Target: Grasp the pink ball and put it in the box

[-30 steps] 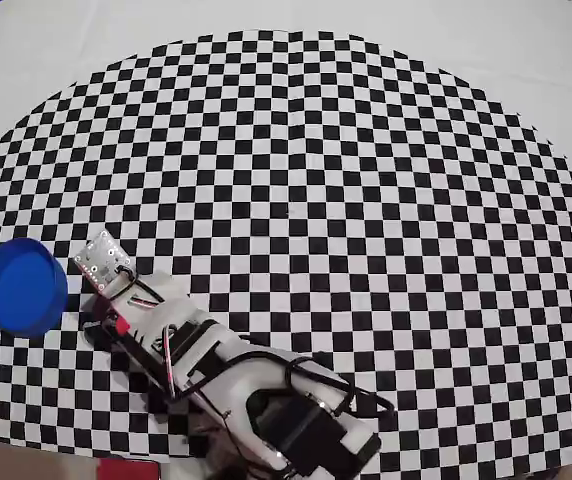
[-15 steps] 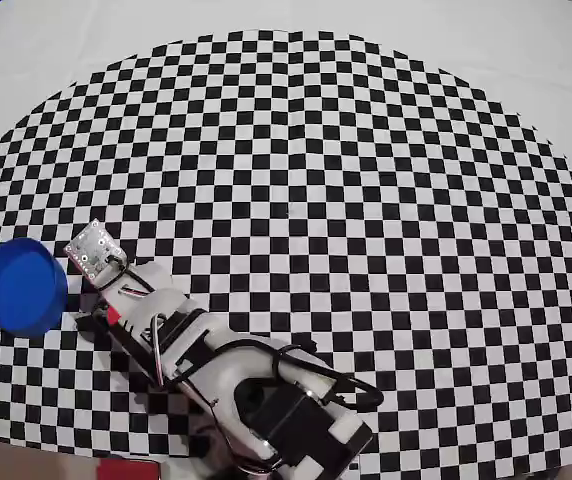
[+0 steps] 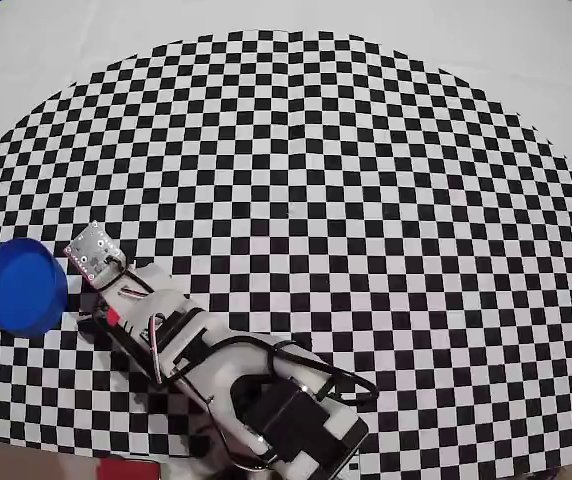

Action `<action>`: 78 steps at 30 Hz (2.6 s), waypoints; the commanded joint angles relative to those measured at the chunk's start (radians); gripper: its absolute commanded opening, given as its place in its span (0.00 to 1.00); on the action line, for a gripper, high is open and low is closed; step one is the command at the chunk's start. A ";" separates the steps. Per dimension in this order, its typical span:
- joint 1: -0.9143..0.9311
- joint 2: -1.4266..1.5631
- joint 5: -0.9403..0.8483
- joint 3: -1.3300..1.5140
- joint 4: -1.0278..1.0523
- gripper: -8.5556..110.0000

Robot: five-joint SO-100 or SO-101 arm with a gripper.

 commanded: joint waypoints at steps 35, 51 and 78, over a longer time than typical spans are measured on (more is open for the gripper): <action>-0.012 -0.160 -0.005 -0.107 0.000 0.34; -0.015 -0.176 -0.005 -0.100 0.003 0.34; -0.025 -0.187 -0.005 -0.098 0.003 0.33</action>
